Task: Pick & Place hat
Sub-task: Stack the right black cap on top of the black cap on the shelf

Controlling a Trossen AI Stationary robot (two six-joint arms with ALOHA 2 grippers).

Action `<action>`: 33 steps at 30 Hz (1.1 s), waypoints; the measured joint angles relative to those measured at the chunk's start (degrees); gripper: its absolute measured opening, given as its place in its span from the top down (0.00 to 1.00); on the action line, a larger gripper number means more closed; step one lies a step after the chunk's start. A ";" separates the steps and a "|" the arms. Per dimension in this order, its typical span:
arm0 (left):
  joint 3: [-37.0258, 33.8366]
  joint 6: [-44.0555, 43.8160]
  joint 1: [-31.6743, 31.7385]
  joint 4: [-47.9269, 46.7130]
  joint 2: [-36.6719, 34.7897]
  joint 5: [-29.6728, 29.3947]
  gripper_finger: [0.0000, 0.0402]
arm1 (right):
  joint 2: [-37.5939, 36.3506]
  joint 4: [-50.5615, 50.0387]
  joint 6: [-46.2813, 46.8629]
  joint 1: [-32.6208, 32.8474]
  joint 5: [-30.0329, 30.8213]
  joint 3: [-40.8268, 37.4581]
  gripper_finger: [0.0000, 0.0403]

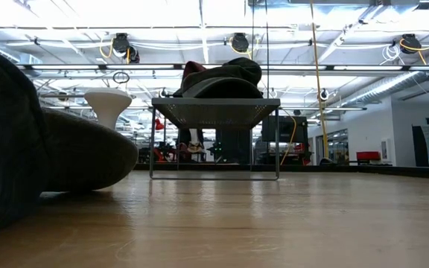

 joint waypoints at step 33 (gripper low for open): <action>0.00 -4.25 12.14 -18.37 -7.22 33.57 0.95 | -7.52 -32.62 -11.28 3.09 -6.06 0.02 0.58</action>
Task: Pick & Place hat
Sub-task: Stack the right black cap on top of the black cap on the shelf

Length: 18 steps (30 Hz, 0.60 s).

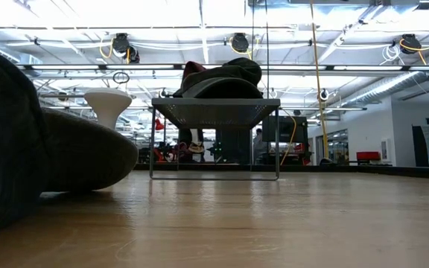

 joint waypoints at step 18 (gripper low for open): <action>0.02 7.68 6.30 -24.36 -0.89 3.84 0.95 | 0.52 12.89 -28.75 -0.10 14.30 0.00 0.60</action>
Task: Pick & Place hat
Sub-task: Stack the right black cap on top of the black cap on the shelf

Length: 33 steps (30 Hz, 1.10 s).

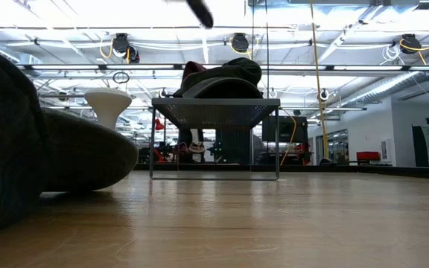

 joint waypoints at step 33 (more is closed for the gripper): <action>24.10 11.41 -20.41 -25.16 22.32 -31.38 0.95 | -0.17 2.15 -30.02 0.00 -8.06 0.02 0.60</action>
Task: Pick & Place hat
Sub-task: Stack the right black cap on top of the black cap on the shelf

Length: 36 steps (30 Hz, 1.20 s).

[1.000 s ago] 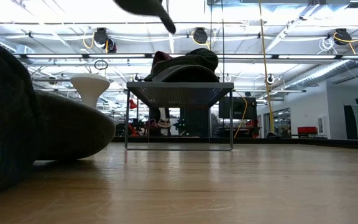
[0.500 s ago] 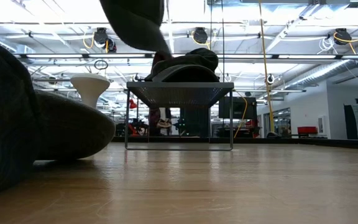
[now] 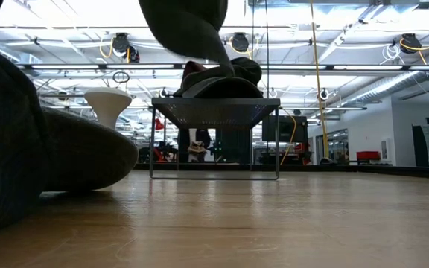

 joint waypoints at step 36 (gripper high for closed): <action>0.20 70.03 -2.85 4.72 -0.51 -33.83 0.95 | -0.01 -1.68 -2.19 0.00 0.43 0.00 0.60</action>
